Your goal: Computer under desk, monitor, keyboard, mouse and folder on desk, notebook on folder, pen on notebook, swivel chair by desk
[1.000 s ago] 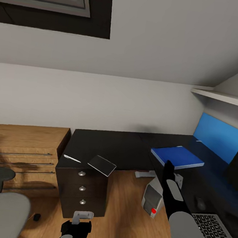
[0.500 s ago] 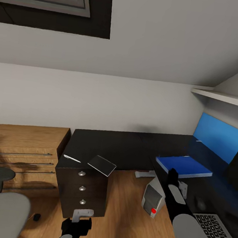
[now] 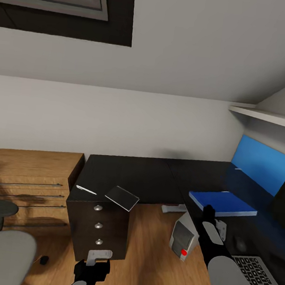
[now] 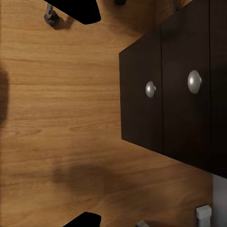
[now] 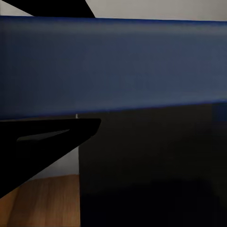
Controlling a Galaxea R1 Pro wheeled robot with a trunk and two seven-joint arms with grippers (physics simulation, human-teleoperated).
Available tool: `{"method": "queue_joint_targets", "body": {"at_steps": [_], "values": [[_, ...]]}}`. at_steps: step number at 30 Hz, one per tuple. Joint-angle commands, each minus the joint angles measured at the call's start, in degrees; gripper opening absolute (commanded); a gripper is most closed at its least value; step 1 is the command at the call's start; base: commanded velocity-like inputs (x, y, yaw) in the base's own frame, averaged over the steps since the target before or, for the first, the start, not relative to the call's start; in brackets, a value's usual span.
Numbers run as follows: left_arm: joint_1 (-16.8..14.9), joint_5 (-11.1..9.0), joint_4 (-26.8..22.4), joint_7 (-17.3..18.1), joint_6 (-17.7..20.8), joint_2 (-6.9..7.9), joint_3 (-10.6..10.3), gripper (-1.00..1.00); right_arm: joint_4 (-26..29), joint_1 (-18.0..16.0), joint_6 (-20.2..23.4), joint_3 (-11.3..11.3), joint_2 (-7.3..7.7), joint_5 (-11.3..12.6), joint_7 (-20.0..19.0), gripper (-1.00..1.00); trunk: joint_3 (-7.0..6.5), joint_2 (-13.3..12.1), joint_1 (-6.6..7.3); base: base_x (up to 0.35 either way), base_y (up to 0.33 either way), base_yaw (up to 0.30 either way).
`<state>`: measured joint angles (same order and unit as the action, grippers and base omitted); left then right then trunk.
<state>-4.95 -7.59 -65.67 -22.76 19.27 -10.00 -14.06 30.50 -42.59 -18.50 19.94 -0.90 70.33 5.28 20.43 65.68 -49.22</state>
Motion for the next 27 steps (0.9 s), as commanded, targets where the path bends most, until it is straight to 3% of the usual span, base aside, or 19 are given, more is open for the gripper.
{"method": "queue_joint_targets", "body": {"at_steps": [1,13,19,27], "values": [[-0.04,-0.58,-0.08,-0.44,0.16,0.0,-0.14,1.0,0.09,-0.03,-0.13,0.1,-0.03,0.42,0.07,-1.0,0.07,0.05,0.0,0.0,0.0,0.0],[-0.05,-0.58,-0.08,-0.44,0.13,0.0,-0.61,1.0,0.07,-0.04,-0.19,0.1,0.09,0.41,1.41,-1.0,0.07,0.05,0.0,0.126,0.0,0.0],[-0.05,-0.57,-0.08,-0.44,0.15,0.0,-1.41,1.0,-1.35,-1.05,-0.22,0.1,2.35,0.42,4.51,-1.0,0.07,0.05,0.0,0.003,0.0,0.0],[-0.03,-0.52,-0.08,-0.44,0.16,0.0,-1.67,1.0,-5.7,-3.29,-0.22,0.13,3.55,0.58,4.91,-1.0,0.07,0.05,0.0,0.0,0.0,0.0]]}}
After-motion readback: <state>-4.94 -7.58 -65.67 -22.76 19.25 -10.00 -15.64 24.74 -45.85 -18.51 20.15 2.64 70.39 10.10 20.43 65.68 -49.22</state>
